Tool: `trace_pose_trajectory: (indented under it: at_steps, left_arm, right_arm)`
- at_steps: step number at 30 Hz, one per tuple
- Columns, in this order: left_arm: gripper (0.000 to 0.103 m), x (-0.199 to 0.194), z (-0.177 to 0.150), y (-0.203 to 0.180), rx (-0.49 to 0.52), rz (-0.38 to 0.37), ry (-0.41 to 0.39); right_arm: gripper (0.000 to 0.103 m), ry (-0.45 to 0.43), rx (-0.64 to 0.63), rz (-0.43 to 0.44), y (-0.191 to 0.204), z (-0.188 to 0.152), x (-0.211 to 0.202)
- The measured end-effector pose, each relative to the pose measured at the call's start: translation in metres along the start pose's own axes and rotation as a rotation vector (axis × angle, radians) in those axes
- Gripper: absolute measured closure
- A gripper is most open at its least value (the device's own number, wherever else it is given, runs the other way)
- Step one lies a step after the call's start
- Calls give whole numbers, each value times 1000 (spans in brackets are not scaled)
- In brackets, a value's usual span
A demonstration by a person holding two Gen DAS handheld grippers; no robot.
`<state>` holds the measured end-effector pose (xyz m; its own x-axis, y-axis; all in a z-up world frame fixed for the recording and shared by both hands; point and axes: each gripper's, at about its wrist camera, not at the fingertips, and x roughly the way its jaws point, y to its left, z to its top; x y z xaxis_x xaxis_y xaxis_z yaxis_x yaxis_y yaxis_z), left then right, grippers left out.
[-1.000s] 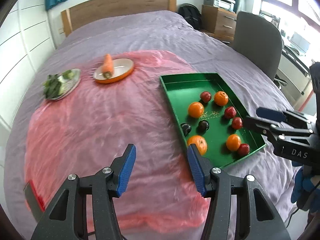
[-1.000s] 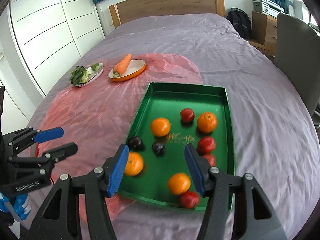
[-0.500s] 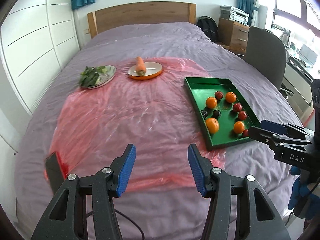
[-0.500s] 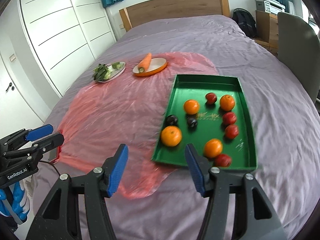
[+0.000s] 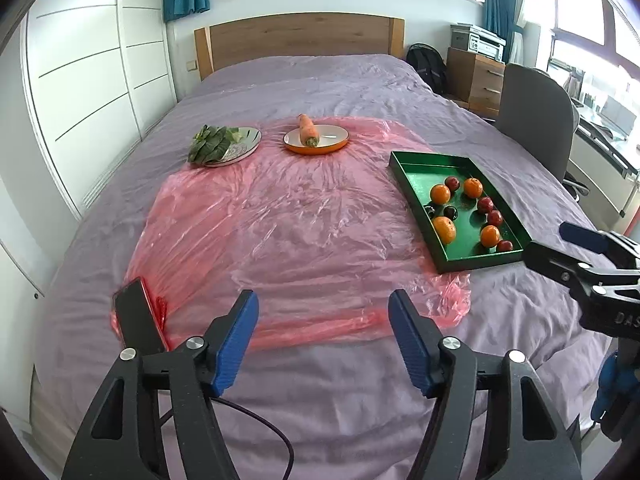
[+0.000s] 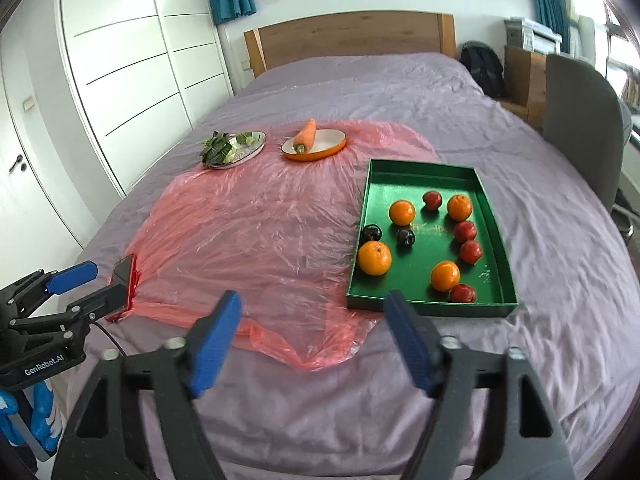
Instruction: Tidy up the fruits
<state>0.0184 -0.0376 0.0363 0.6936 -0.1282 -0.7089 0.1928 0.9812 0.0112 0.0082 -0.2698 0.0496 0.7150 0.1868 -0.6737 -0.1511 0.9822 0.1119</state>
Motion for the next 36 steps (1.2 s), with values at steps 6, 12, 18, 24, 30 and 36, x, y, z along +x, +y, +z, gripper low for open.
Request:
trace_pose_trajectory:
  at_steps: [6,12,18,24,30,36]
  left_arm:
    - [24,-6,-8,14,-24,13,-15]
    - [24,-5,-12,29,-67,42,-18]
    - [24,-5,-11,33,-87,41,-32]
    - [24,-5,-11,32,-87,37,-36]
    - [23,-8,-9,32,-99,40,-61]
    - [23,-7,-8,32,-98,65,-64]
  right_arm:
    - [0,-34,-43,-55,19,-3,-14]
    - [0,-50,-20,-83,19,-9,-17]
    - [0,-48,-8,-82,15,-10,-14]
    - [0,-1,-7,-71,15,-17,0]
    - [0,2,3,-65,12,-21,4]
    - [0,-19,40,-76,3,-19,0]
